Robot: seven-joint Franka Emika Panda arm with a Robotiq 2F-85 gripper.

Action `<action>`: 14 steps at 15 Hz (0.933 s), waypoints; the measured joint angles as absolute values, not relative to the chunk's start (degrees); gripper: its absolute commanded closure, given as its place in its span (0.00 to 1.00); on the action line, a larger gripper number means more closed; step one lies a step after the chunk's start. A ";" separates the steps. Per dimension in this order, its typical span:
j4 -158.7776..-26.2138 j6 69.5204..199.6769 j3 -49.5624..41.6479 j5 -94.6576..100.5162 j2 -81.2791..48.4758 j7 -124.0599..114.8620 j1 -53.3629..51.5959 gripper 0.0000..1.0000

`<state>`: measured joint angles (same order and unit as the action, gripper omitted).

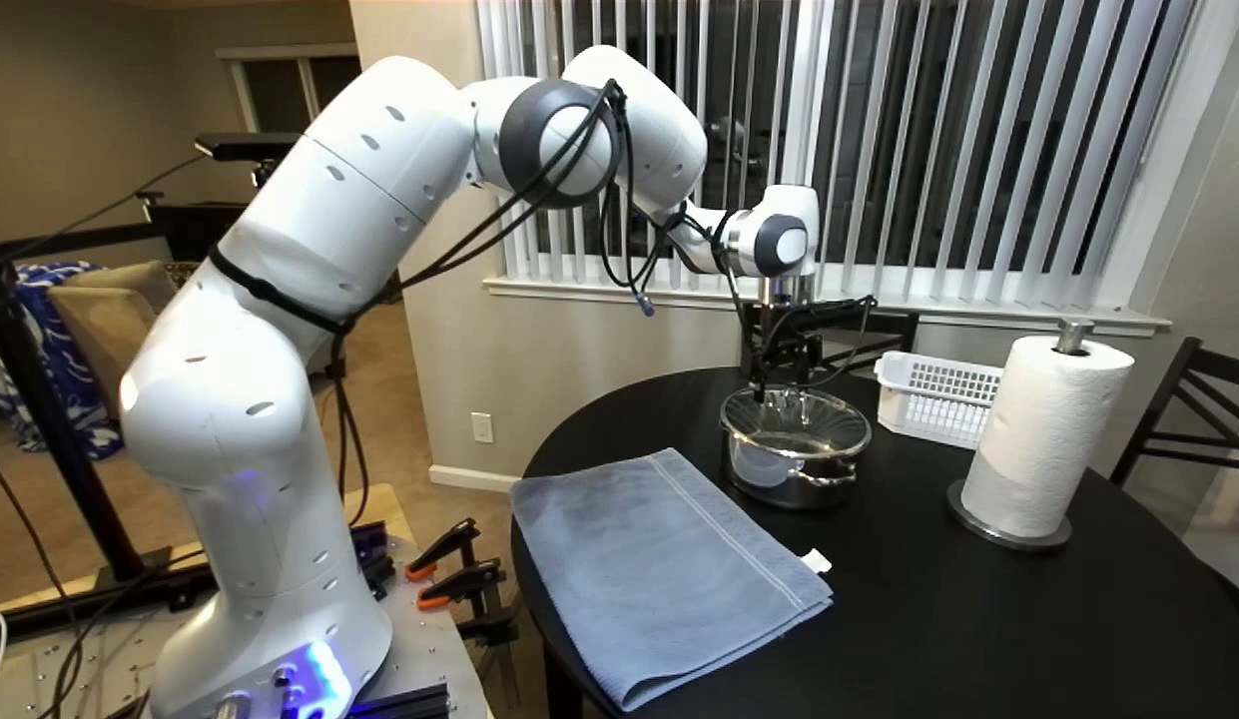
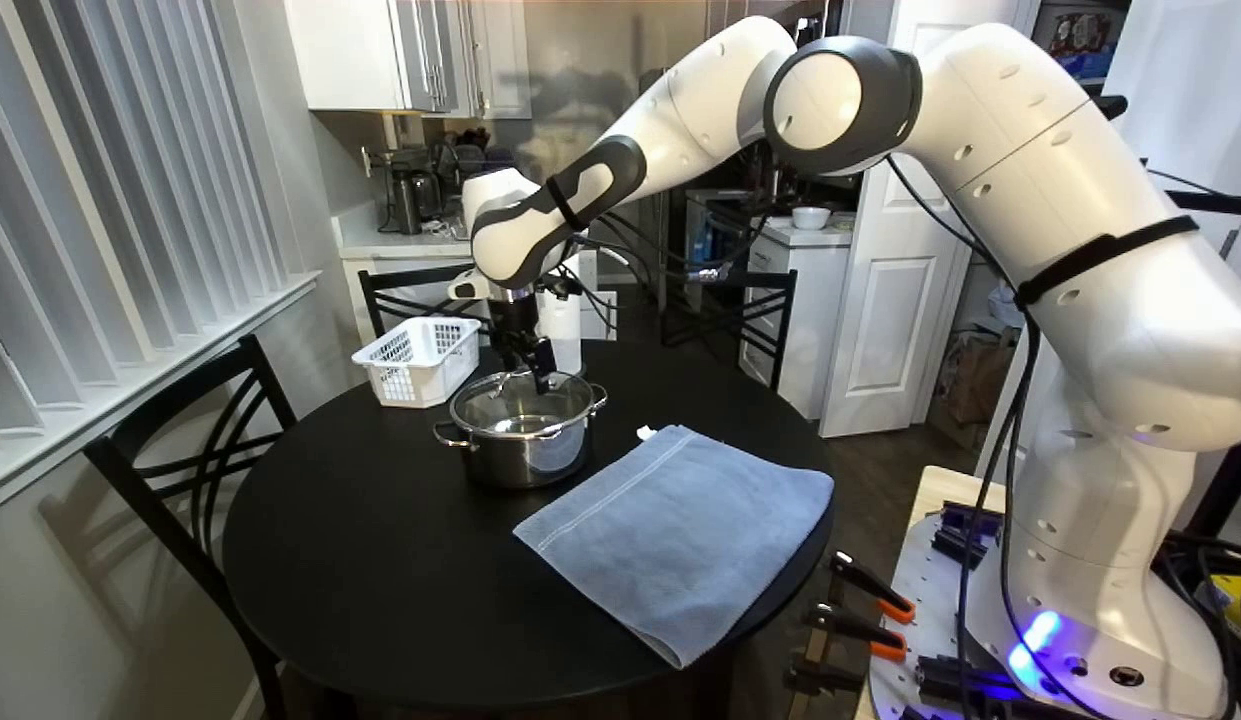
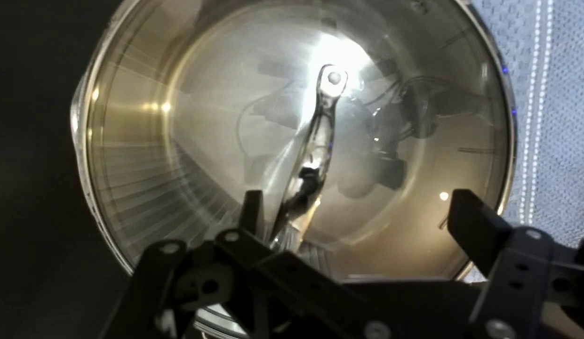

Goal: Remove the lid from the pot

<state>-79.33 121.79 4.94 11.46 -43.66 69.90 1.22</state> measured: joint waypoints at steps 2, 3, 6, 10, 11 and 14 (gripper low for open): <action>-78.04 123.14 5.05 11.46 -45.02 71.84 1.21 0.00; -77.70 124.11 5.05 11.46 -45.31 72.46 1.22 0.00; -76.99 126.14 5.09 11.46 -45.39 73.64 1.26 0.00; -76.54 126.72 5.10 11.39 -45.39 73.72 1.36 0.00; -76.54 126.72 5.10 11.30 -45.39 73.72 1.42 0.00; -76.54 126.72 5.07 10.85 -45.39 73.65 1.77 0.00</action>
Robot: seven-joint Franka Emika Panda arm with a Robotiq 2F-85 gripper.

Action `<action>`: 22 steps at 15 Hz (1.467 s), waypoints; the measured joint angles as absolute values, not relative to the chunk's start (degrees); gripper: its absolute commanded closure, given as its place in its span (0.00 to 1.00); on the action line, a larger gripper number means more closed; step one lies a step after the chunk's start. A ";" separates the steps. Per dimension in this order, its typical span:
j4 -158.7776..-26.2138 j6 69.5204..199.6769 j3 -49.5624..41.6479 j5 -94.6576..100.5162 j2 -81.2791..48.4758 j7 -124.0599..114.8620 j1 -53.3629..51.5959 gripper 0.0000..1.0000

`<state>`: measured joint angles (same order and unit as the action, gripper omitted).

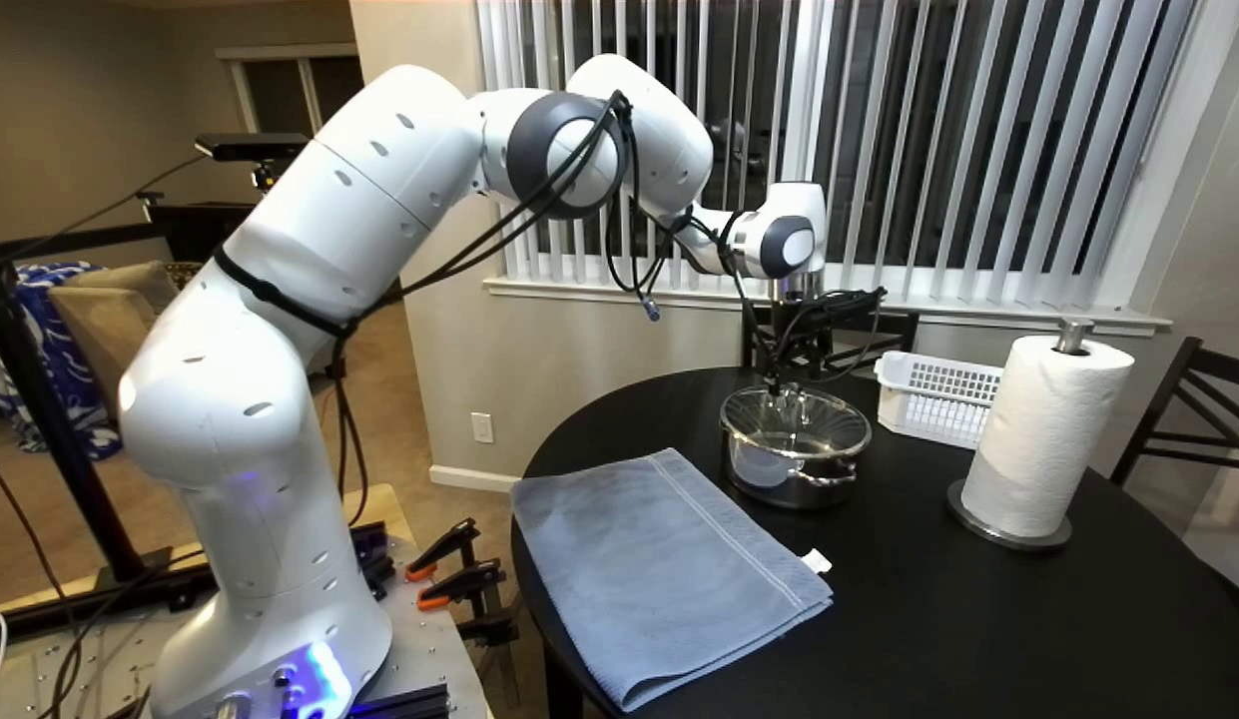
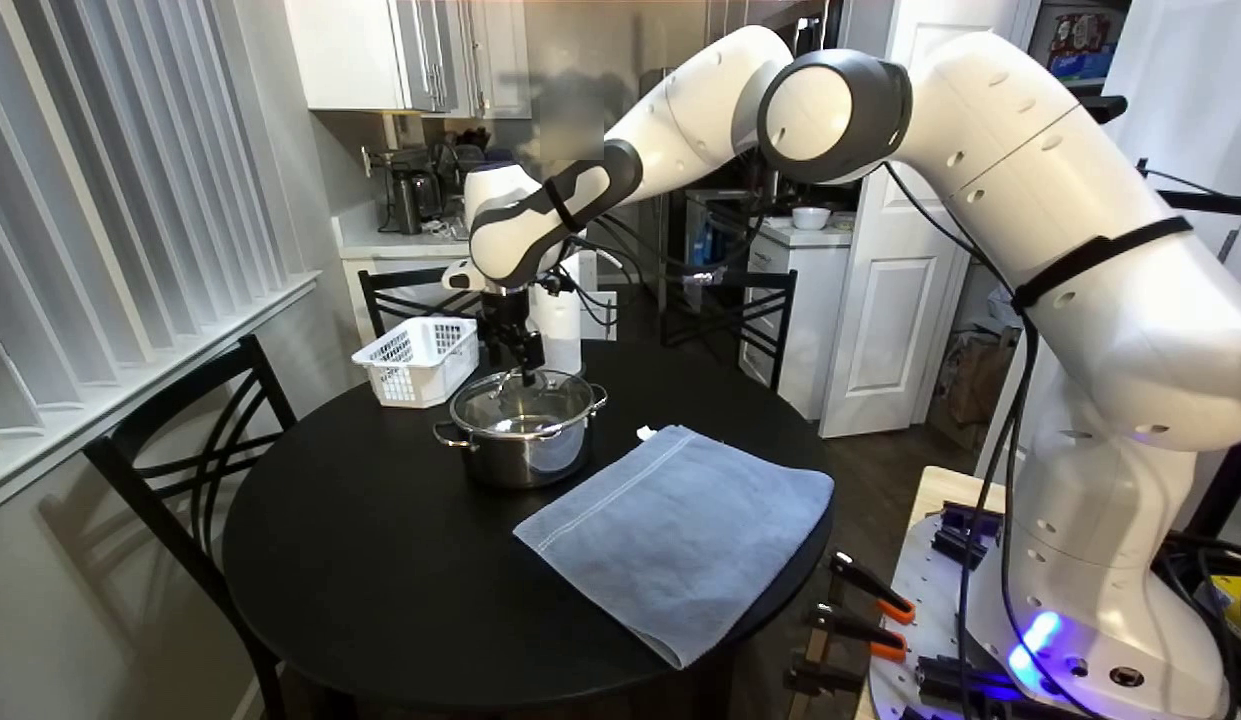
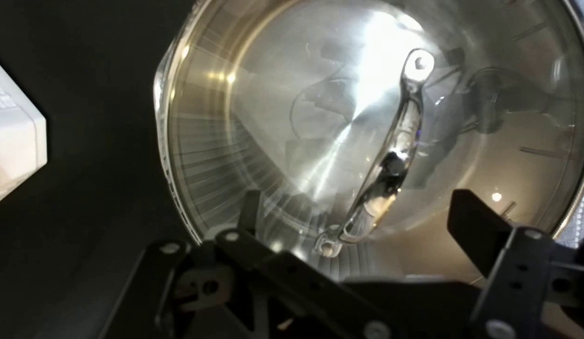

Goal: Remove the lid from the pot

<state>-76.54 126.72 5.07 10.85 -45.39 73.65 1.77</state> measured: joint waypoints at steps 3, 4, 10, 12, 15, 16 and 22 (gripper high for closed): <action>-76.54 126.59 5.07 8.98 -45.34 73.12 2.49 0.25; -76.54 126.51 5.07 8.32 -45.34 73.04 2.74 0.27; -76.54 126.39 5.09 6.00 -45.33 73.02 3.43 0.66; -76.53 126.39 5.09 5.85 -45.31 72.86 3.45 0.79; -76.53 126.35 5.09 5.83 -45.23 72.51 3.45 0.95; -76.53 126.30 5.09 5.82 -45.21 72.31 3.45 0.96; -76.60 126.33 5.01 5.83 -45.09 70.60 3.43 0.93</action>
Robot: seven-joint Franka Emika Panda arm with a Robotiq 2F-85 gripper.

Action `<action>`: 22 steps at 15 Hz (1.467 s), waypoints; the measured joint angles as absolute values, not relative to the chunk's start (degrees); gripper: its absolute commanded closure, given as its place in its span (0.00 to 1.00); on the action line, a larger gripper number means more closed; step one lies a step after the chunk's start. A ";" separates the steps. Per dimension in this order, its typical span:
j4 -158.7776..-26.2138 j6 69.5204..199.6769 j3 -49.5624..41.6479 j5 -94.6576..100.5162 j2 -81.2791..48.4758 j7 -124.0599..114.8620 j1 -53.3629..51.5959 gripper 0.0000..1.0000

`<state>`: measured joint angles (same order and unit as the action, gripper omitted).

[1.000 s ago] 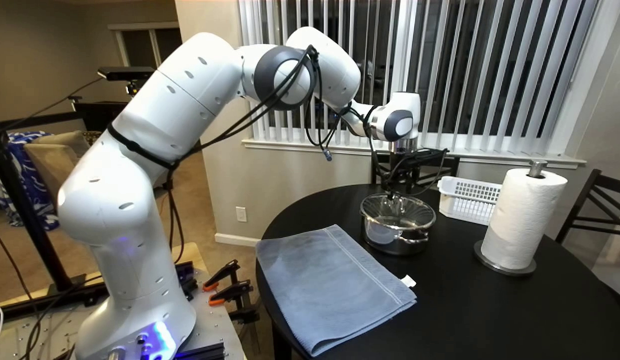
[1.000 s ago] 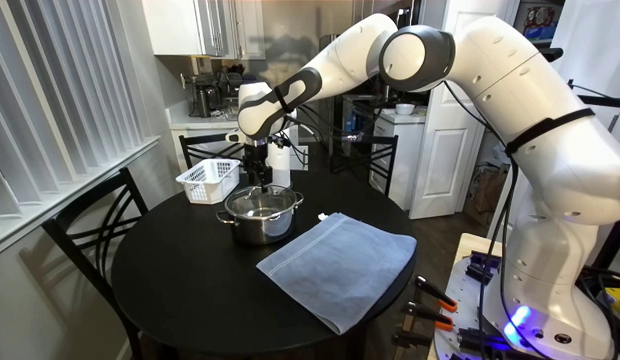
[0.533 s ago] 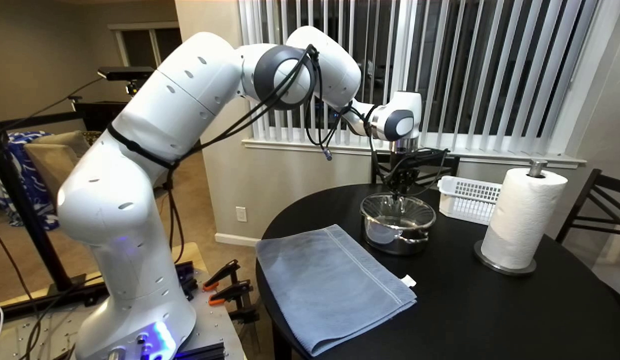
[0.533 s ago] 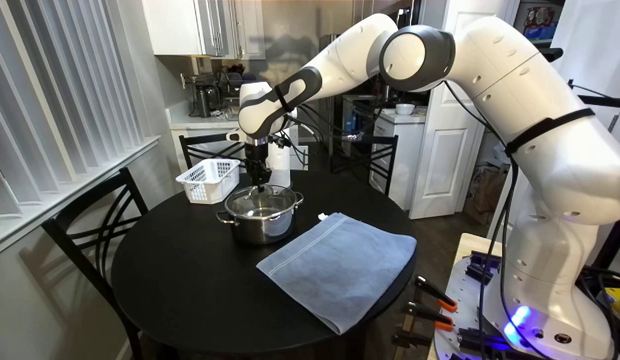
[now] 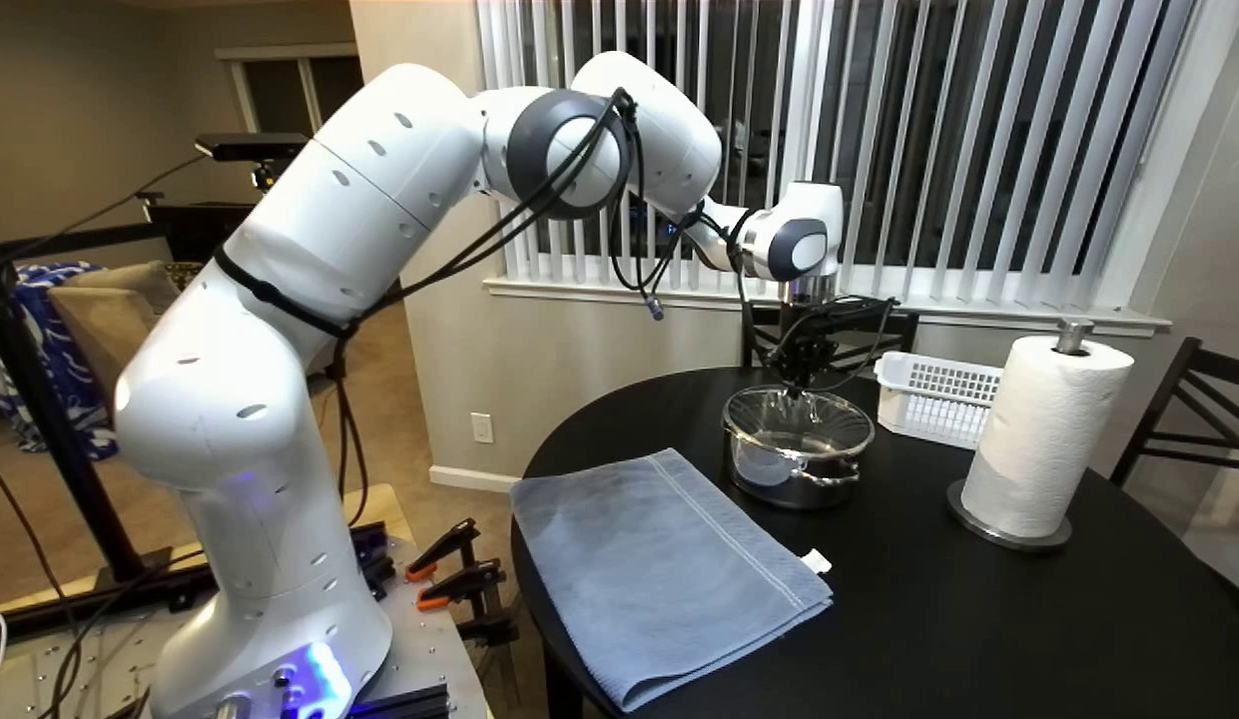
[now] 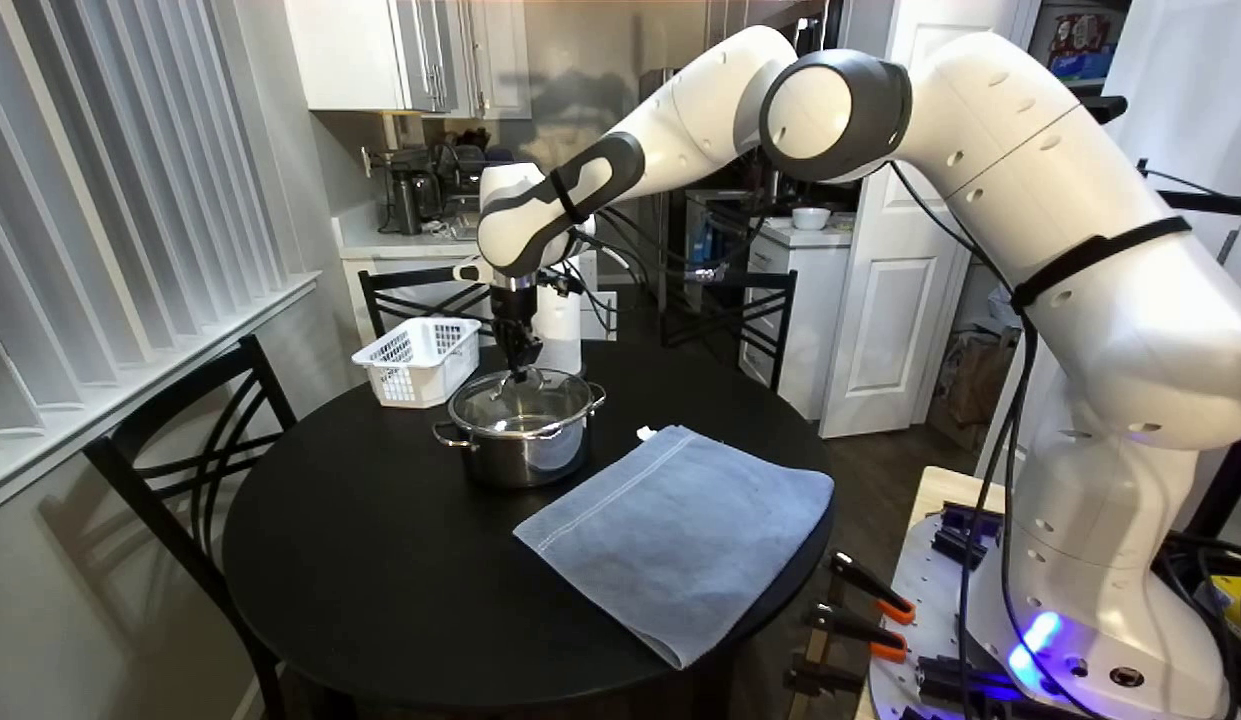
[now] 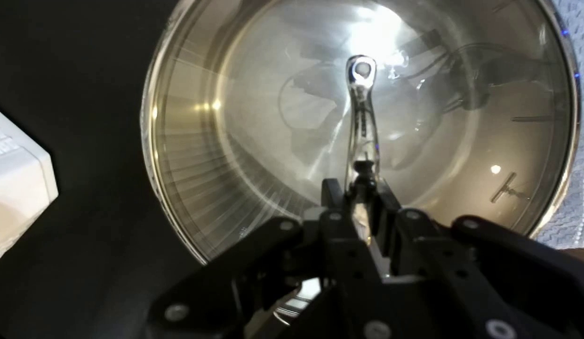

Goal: Remove the lid from the pot

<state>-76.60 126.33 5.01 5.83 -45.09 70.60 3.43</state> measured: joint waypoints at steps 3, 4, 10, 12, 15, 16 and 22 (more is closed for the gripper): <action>-77.87 127.26 5.02 5.95 -43.42 70.56 3.26 0.93; -78.77 127.81 5.02 6.06 -42.23 70.56 3.13 0.93; -85.96 128.36 5.01 6.62 -33.97 70.56 2.54 0.93; -88.29 128.37 4.81 6.73 -32.24 70.56 2.56 0.93; -92.42 128.97 4.56 6.74 -29.57 70.56 2.75 0.93; -94.21 129.63 4.56 6.74 -28.49 70.56 2.79 0.93; -111.56 138.53 4.52 6.72 -18.98 69.50 2.79 0.93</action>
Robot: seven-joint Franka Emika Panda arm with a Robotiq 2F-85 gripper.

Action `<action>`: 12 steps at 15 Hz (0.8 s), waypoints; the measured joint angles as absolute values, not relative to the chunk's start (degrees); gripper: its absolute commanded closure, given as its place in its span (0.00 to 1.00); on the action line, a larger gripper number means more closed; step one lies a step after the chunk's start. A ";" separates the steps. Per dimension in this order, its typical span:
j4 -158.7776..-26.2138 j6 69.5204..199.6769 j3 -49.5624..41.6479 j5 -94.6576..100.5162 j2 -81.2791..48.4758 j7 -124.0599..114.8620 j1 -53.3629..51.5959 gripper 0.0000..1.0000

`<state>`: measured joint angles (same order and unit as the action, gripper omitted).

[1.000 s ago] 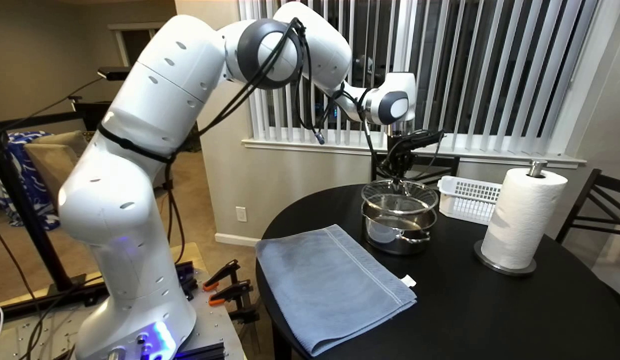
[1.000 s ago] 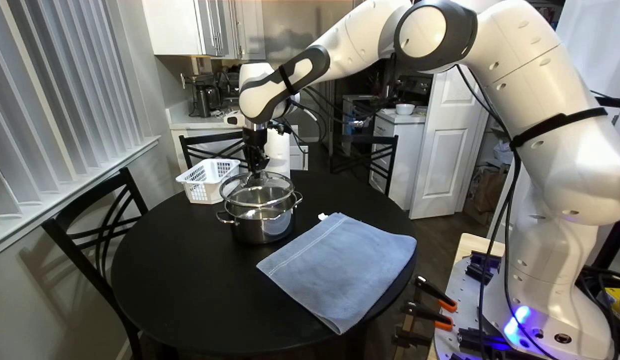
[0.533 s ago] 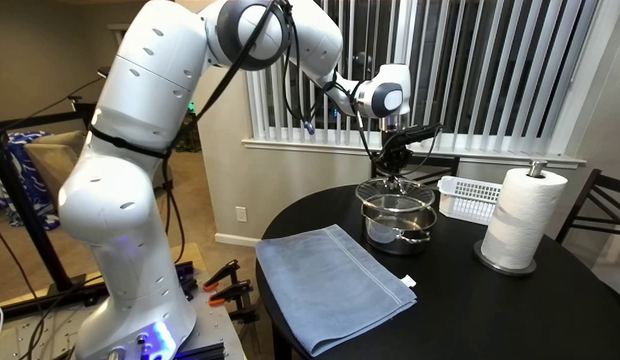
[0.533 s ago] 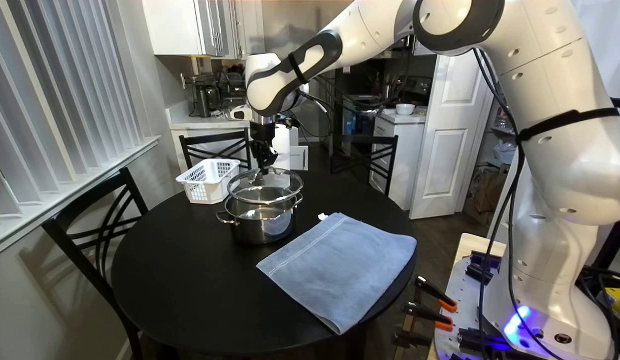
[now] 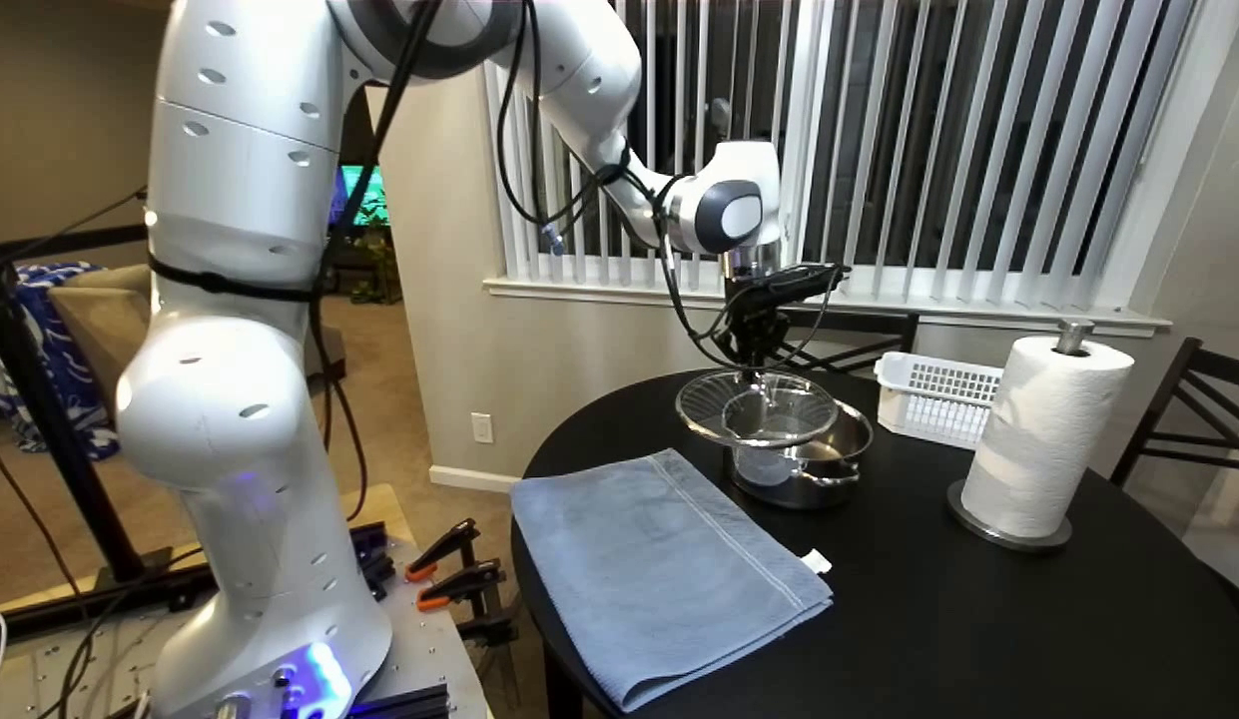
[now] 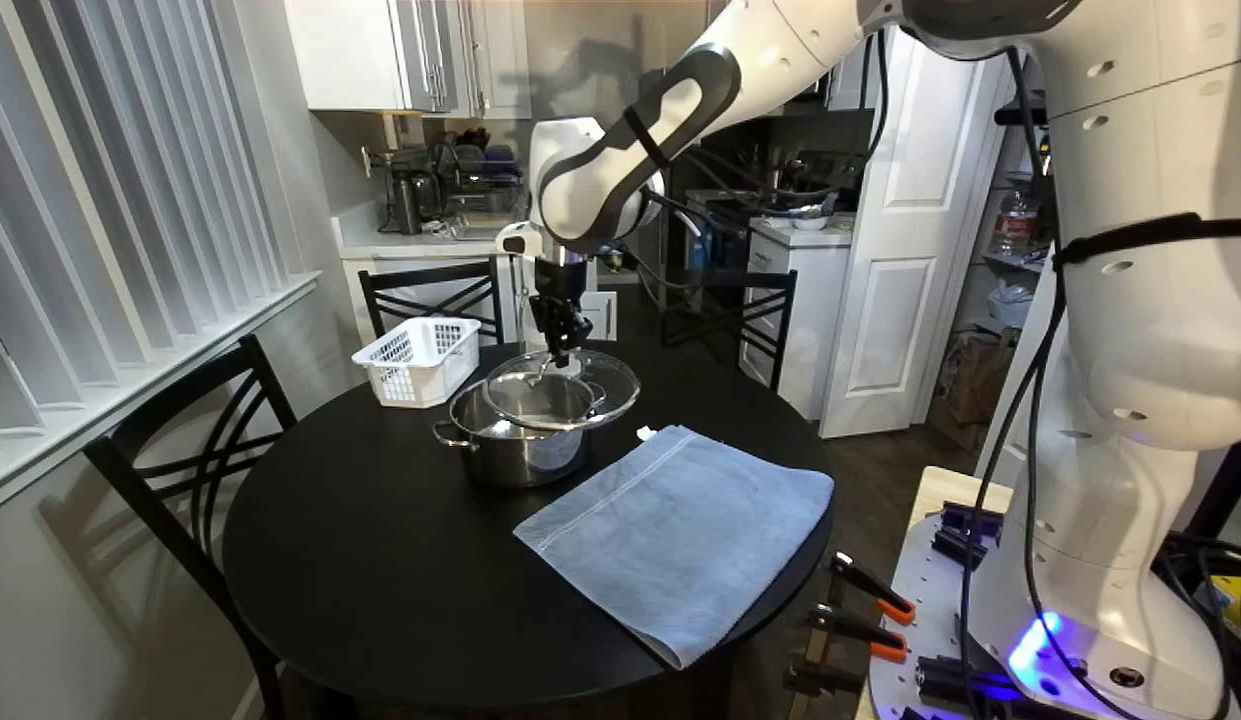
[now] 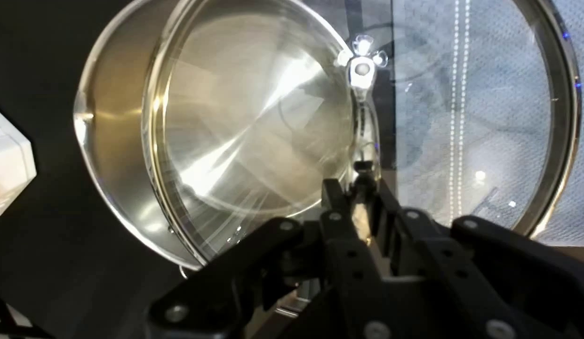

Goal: Remove the lid from the pot

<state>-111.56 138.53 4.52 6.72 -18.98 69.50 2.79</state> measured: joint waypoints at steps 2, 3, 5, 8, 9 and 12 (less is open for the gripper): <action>-118.13 142.12 4.29 6.88 -15.49 69.48 2.79 0.93; -121.38 143.93 4.11 7.32 -13.71 69.48 2.79 0.93; -128.03 147.62 3.63 8.89 -9.95 69.52 2.79 0.93; -138.52 153.09 2.35 11.03 -4.33 69.82 2.82 0.93; -141.75 154.72 1.78 11.97 -2.81 69.92 2.83 0.93; -147.35 156.98 0.41 13.81 -0.71 70.86 2.82 0.93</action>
